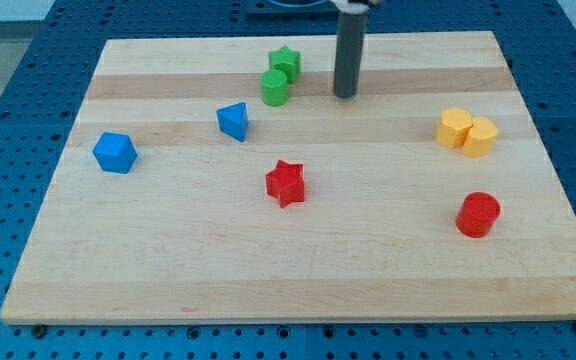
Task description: Move the green star left to the yellow hexagon
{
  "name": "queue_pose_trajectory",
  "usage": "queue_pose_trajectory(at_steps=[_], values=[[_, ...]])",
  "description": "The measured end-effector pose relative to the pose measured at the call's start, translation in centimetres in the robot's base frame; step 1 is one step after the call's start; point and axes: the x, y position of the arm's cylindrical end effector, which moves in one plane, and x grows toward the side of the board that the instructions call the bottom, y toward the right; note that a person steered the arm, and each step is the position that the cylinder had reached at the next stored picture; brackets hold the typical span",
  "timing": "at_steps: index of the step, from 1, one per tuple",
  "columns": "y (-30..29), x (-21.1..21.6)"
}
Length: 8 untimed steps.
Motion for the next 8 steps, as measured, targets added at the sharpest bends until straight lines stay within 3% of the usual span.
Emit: queue_pose_trajectory(at_steps=[2, 4, 8], values=[[-0.2, -1.5], [-5.9, -5.3], [-9.5, -2.9]])
